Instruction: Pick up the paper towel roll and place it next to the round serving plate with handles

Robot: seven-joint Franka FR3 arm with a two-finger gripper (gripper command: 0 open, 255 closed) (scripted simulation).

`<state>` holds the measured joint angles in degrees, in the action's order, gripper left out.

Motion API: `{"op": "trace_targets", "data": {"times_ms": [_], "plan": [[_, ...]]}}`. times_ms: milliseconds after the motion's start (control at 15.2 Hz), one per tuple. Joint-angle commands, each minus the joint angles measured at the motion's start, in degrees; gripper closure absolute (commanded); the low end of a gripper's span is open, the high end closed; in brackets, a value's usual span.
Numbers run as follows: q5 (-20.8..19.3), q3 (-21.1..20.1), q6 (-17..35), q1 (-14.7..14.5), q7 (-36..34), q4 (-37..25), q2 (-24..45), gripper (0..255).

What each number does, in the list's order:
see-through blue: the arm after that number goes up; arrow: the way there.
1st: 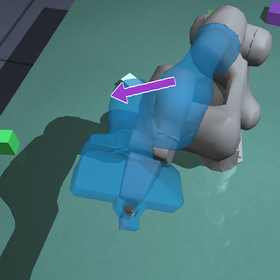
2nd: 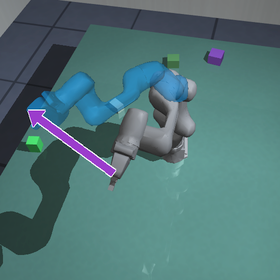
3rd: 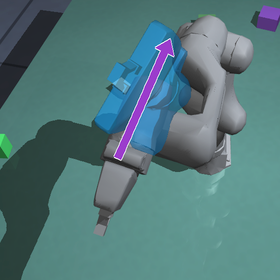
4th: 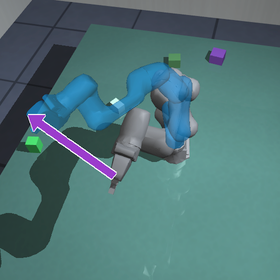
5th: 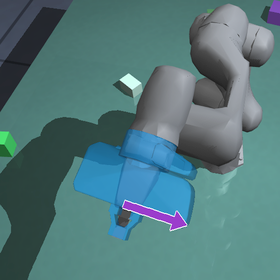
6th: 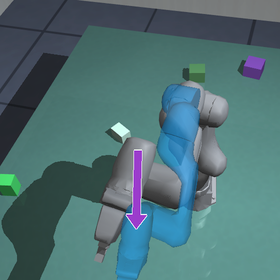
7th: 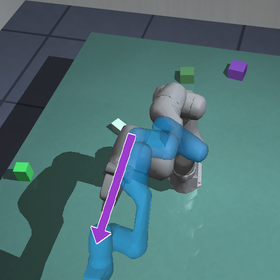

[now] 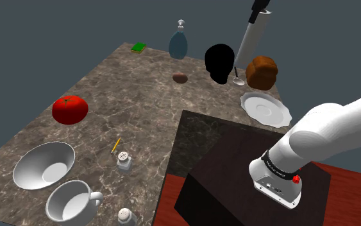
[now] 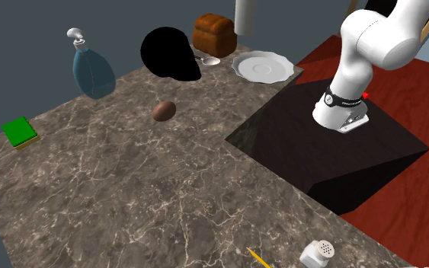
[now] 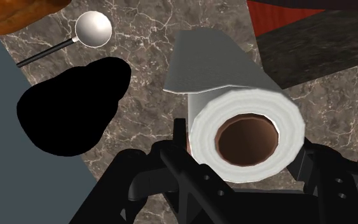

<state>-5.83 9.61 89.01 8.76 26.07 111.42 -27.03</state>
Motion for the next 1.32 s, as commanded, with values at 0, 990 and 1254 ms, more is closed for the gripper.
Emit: {"op": "trace_targets", "data": {"times_ms": [0, 990, 1254], "plan": [[-0.06, 0.02, 1.44, 0.02, -0.11, 1.77, -0.35, 255], [-0.76, 0.52, 12.65, 0.4, -0.73, 15.47, -2.84, 255], [-0.96, 0.72, 15.68, 0.5, -0.87, 18.7, -3.05, 255]]}}
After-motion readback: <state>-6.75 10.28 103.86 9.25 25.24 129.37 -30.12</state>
